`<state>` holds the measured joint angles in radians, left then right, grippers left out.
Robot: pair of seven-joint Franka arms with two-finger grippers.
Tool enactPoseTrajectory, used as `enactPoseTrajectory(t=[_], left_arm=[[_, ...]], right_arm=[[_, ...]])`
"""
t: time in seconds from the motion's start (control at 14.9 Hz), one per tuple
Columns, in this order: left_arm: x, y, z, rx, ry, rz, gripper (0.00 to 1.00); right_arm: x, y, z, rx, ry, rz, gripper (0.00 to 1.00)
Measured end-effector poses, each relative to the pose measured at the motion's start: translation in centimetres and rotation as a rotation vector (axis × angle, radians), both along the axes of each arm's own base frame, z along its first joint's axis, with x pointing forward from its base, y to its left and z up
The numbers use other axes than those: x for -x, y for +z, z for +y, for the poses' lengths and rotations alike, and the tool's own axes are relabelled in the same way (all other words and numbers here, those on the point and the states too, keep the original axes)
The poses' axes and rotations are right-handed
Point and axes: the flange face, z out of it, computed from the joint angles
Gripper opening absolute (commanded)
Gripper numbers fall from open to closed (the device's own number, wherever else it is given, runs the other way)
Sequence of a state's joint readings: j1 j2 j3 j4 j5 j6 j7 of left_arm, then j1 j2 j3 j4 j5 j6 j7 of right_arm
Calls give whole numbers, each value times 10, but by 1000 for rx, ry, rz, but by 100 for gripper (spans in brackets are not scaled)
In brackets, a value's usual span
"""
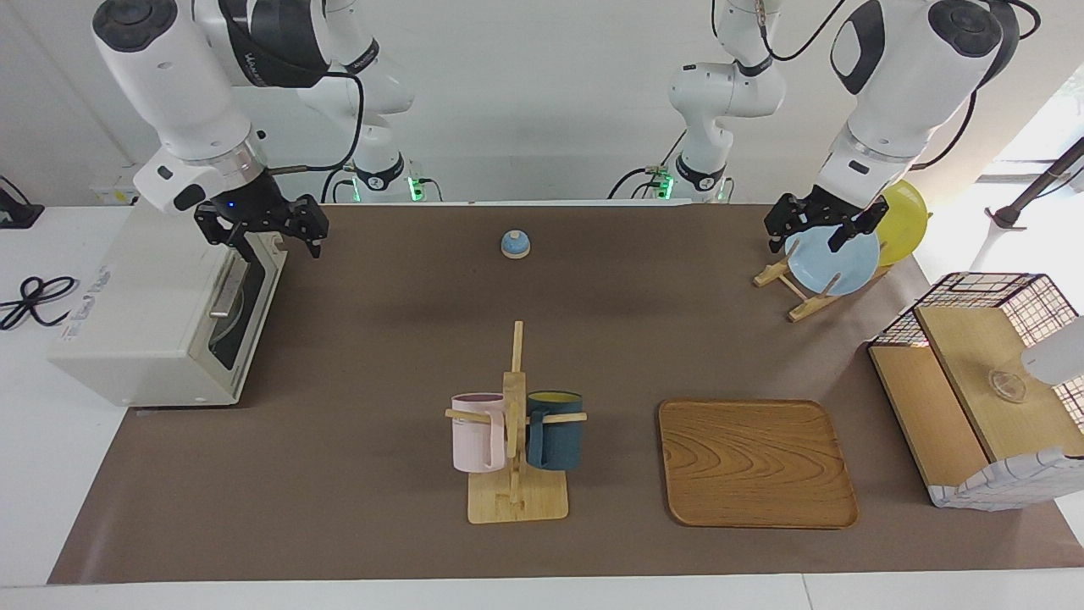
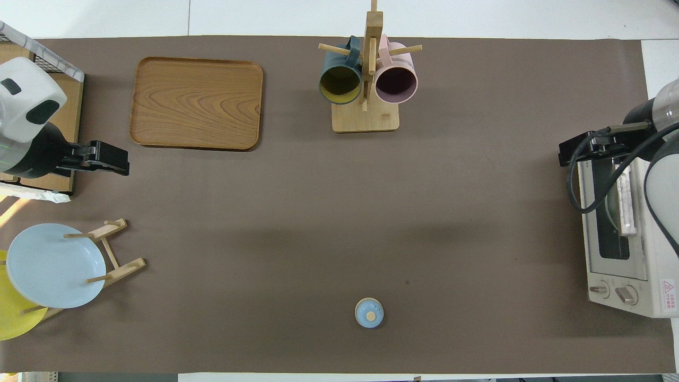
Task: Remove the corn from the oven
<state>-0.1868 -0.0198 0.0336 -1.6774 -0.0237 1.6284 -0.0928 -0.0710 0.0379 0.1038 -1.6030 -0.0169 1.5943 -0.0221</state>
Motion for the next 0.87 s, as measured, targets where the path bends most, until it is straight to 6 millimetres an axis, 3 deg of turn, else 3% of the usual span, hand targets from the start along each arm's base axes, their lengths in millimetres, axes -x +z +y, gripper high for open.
enactPoseTrajectory(t=[0.74,0.8,0.87], left_arm=[[0,0,0,0,0,0,100],[0,0,0,0,0,0,100],[0,0,0,0,0,0,100]], right_arm=[[1,-1,1,0,2,4,100],[2,-2,1,1,2,6,69],[2,-4,1,1,2,10,29]])
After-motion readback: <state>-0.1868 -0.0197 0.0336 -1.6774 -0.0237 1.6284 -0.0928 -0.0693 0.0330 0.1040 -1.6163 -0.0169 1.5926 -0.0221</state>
